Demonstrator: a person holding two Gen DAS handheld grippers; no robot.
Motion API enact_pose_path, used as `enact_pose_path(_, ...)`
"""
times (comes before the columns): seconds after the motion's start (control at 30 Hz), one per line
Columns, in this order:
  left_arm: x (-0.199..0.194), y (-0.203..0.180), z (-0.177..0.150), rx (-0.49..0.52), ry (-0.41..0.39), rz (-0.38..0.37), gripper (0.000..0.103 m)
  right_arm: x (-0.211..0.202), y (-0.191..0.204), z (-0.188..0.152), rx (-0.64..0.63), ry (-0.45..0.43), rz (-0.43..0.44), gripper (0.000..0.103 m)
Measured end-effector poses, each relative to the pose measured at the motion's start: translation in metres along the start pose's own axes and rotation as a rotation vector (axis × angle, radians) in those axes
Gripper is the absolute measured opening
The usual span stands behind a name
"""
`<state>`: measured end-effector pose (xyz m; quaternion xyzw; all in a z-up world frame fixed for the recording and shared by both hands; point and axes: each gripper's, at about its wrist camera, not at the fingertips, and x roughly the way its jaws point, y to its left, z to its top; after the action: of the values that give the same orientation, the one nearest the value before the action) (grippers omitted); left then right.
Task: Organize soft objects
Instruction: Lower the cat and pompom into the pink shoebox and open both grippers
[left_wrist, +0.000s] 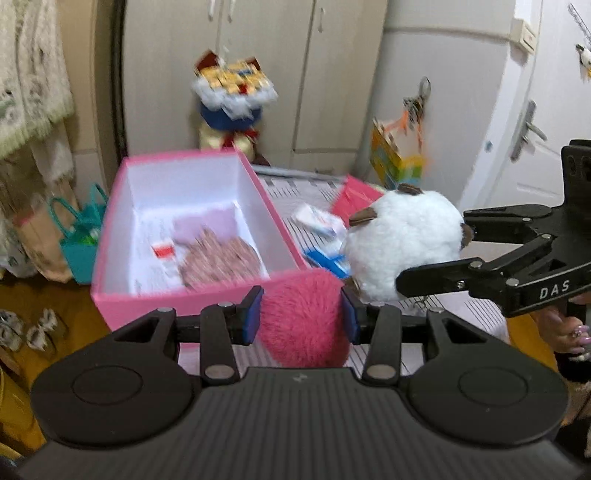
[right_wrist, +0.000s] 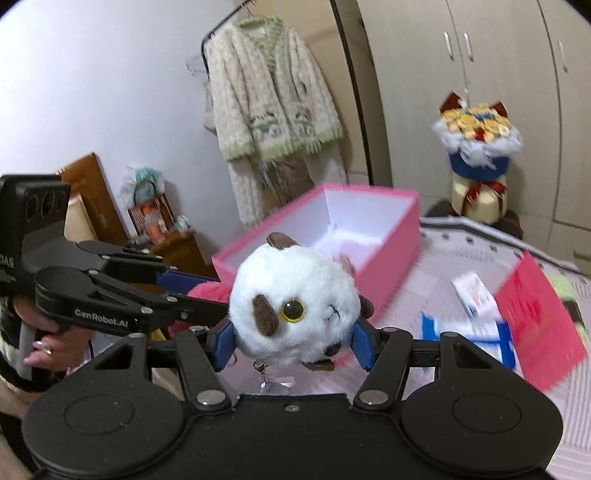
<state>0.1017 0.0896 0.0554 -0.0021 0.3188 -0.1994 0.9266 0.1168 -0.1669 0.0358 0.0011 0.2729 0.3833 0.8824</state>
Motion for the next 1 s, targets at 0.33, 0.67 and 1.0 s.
enact_pose_path(0.33,0.026,0.059,0.055,-0.079,-0.086,0.105,0.043,0.066,-0.016,0.058,-0.061,-0.096,-0.038,0.067)
enact_pose_path(0.67,0.125,0.118,0.089,-0.164,0.034,0.225,0.043,0.171,-0.046,0.097,-0.218,0.038,-0.127,0.067)
enact_pose_path(1.0,0.18,0.137,0.11,-0.101,0.122,0.285,0.043,0.233,-0.073,0.104,-0.264,0.163,-0.144,0.067)
